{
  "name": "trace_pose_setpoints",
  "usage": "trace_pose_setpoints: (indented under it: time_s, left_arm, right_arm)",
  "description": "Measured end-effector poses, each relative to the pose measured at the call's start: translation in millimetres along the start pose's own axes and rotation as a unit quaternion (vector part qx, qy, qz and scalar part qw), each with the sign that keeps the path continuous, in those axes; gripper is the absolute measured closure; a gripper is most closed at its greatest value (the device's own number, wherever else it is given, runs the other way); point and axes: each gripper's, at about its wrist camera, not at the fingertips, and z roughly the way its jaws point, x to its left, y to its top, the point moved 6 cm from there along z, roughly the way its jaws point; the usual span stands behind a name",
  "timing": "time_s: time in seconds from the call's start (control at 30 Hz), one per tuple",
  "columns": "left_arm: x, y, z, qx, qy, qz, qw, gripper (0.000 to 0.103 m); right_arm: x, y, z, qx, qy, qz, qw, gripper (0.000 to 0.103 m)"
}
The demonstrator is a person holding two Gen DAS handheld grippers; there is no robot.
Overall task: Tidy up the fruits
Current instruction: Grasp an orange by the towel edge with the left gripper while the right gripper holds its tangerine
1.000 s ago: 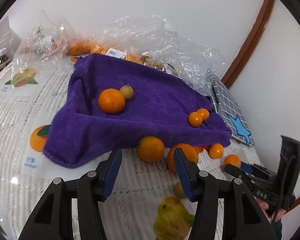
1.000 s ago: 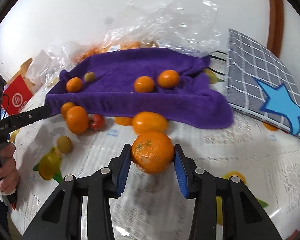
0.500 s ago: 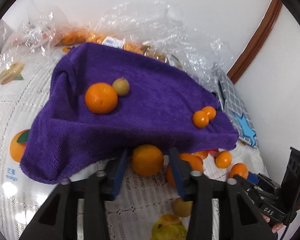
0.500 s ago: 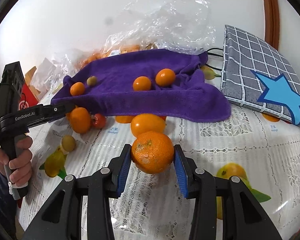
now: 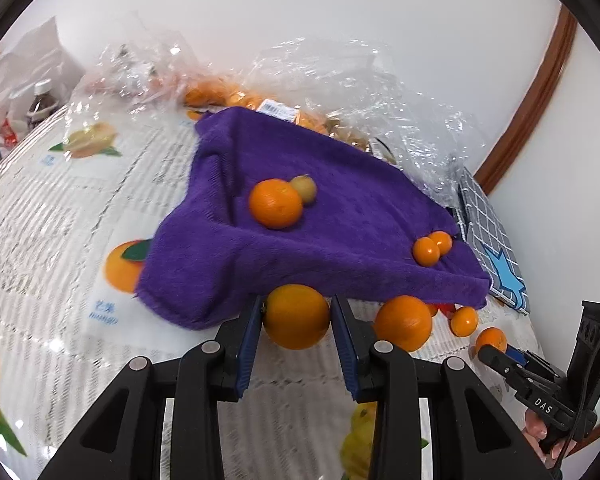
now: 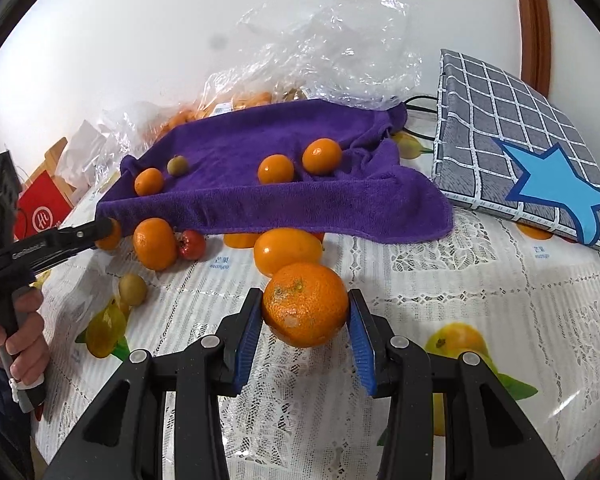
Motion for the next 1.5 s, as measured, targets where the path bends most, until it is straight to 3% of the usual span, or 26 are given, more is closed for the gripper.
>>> trace_pose_setpoints:
  time_s: [0.27,0.4,0.43,0.7,0.9,1.0,1.03,1.27,1.5]
  left_arm:
    - [2,-4,7,0.016,0.009,-0.002,0.9998,0.067]
    - [4,-3,5,0.009,0.003,-0.012,0.9999,0.069]
    - [5,-3,6,0.010,0.001,-0.014,0.9998,0.074]
    - [1,-3,4,0.004,0.011,0.000,0.9999,0.074]
    - [0,3,12,0.010,0.021,-0.001,0.9997,0.063]
    - [-1,6,13,0.004,0.026,0.003,0.9996,0.064]
    - [-3,5,14,0.004,0.026,0.005,0.9996,0.069]
    - [-5,6,3,-0.017,0.018,0.009,0.9996,0.069]
    - [0,8,-7,-0.032,0.008,-0.005,0.9995,0.069]
  right_arm:
    - [-1,0,-1,0.001,-0.004,0.000,1.000,0.061]
    - [0,-1,-2,-0.001,0.000,0.001,1.000,0.061]
    - [0,-1,-2,-0.002,-0.001,0.001,1.000,0.061]
    - [0,-2,-4,-0.005,0.005,0.005,1.000,0.061]
    - [4,-2,-2,-0.001,0.002,-0.005,1.000,0.061]
    - [2,-2,-2,-0.001,0.003,-0.001,1.000,0.061]
    - [2,-2,-2,-0.001,0.006,-0.001,1.000,0.061]
    - [3,-2,-2,0.000,0.012,-0.009,1.000,0.061]
    - [-11,1,-8,-0.017,0.026,0.028,0.999,0.061]
